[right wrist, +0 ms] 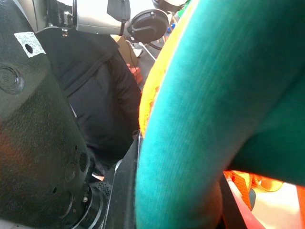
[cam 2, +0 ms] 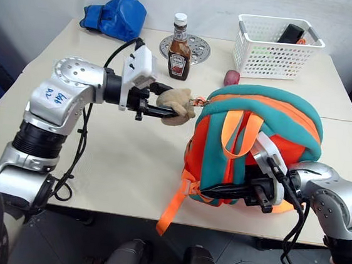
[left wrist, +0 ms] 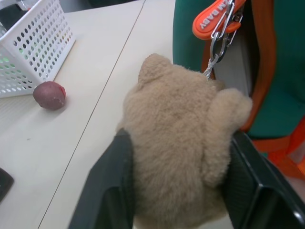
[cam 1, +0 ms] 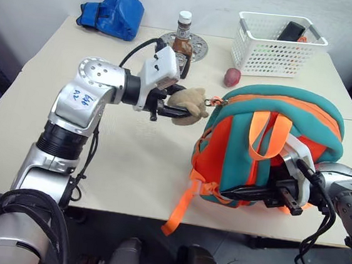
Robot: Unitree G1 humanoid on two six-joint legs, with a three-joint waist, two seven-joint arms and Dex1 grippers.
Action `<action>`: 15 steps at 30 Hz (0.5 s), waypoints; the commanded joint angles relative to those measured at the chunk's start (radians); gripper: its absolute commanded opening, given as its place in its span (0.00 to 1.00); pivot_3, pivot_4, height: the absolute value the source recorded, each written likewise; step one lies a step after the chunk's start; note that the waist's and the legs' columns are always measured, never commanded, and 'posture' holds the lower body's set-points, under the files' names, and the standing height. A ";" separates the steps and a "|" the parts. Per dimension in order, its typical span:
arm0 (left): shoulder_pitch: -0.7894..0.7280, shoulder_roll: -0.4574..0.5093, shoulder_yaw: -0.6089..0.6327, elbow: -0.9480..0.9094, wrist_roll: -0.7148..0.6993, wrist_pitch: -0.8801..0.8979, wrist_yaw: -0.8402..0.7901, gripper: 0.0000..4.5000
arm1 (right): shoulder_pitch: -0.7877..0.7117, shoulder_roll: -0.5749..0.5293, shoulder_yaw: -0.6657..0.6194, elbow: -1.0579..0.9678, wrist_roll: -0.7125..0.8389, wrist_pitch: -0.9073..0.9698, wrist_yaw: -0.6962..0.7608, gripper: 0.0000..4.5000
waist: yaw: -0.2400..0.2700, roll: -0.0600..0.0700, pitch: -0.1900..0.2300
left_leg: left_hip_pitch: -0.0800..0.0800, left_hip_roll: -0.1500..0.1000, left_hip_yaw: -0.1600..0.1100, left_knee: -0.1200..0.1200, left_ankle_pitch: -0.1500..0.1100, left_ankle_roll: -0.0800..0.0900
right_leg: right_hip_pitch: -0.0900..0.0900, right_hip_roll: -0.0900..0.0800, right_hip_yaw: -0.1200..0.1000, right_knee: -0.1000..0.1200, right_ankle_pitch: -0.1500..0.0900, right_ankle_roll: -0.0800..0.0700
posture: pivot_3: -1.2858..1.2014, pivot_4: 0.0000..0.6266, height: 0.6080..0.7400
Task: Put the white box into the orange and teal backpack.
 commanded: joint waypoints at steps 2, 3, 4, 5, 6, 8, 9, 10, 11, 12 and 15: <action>-0.035 0.108 0.024 0.015 0.013 -0.046 -0.096 0.24 | 0.025 0.007 -0.029 -0.031 0.026 -0.004 -0.016 0.00 | -0.003 0.000 0.000 | 0.000 0.000 0.000 0.000 0.000 0.000 | 0.000 0.000 0.000 0.000 0.000 0.000 | 0.52 0.24 1.00; -0.042 0.127 0.027 0.024 0.014 -0.046 -0.112 0.23 | 0.027 0.007 -0.032 -0.032 0.028 -0.005 -0.020 0.00 | -0.003 0.000 0.000 | 0.000 0.000 0.000 0.000 0.000 0.000 | 0.000 0.000 0.000 0.000 0.000 0.000 | 0.52 0.24 1.00; -0.048 0.137 0.028 0.031 0.013 -0.046 -0.121 0.23 | 0.029 0.007 -0.033 -0.032 0.029 -0.006 -0.023 0.00 | -0.002 0.000 0.000 | 0.000 0.000 0.000 0.000 0.000 0.000 | 0.000 0.000 0.000 0.000 0.000 0.000 | 0.52 0.24 1.00; -0.058 0.163 0.033 0.047 0.016 -0.055 -0.140 0.23 | 0.031 0.008 -0.037 -0.031 0.033 -0.005 -0.028 0.00 | -0.001 0.000 0.000 | 0.000 0.000 0.000 0.000 0.000 0.000 | 0.000 0.000 0.000 0.000 0.000 0.000 | 0.52 0.24 1.00; -0.067 0.188 0.036 0.064 0.022 -0.071 -0.159 0.23 | 0.032 0.009 -0.041 -0.029 0.037 -0.004 -0.033 0.00 | -0.002 0.000 0.000 | 0.000 0.000 0.000 0.000 0.000 0.000 | 0.000 0.000 0.000 0.000 0.000 0.000 | 0.52 0.24 1.00; -0.077 0.225 0.038 0.093 0.030 -0.100 -0.188 0.23 | 0.035 0.010 -0.045 -0.027 0.042 -0.004 -0.040 0.00 | -0.001 0.000 0.000 | 0.000 0.000 0.000 0.000 0.000 0.000 | 0.000 0.000 0.000 0.000 0.000 0.000 | 0.52 0.24 1.00; -0.080 0.238 0.040 0.103 0.030 -0.111 -0.202 0.23 | 0.038 0.008 -0.046 -0.028 0.044 -0.004 -0.041 0.00 | -0.001 0.000 0.000 | 0.000 0.000 0.000 -0.001 0.000 0.000 | 0.000 0.000 0.000 0.000 0.000 0.000 | 0.52 0.24 1.00; -0.080 0.251 0.043 0.111 0.025 -0.118 -0.217 0.23 | 0.041 0.007 -0.047 -0.029 0.045 -0.006 -0.042 0.00 | -0.001 0.000 0.000 | 0.000 0.000 0.000 -0.001 0.000 0.000 | 0.000 0.000 0.000 0.000 0.000 0.000 | 0.52 0.24 1.00; -0.078 0.259 0.046 0.113 0.019 -0.122 -0.229 0.23 | 0.044 0.007 -0.049 -0.030 0.046 -0.006 -0.045 0.00 | 0.000 0.000 0.000 | 0.000 0.000 0.000 -0.001 0.000 0.000 | 0.000 0.000 0.000 0.000 0.000 0.000 | 0.52 0.24 1.00; -0.073 0.256 0.049 0.110 0.010 -0.119 -0.231 0.23 | 0.043 0.016 -0.053 -0.028 0.045 -0.013 -0.055 0.00 | 0.000 0.000 0.000 | 0.000 0.000 0.000 -0.001 0.000 0.000 | 0.000 0.000 0.000 0.000 0.000 0.000 | 0.52 0.24 1.00; -0.042 0.226 0.046 0.072 -0.011 -0.107 -0.221 0.23 | 0.029 0.049 -0.064 -0.019 0.042 -0.027 -0.093 0.00 | 0.001 0.000 0.000 | 0.000 0.000 0.000 0.000 -0.001 0.002 | 0.000 0.000 0.000 0.000 0.000 0.000 | 0.52 0.24 1.00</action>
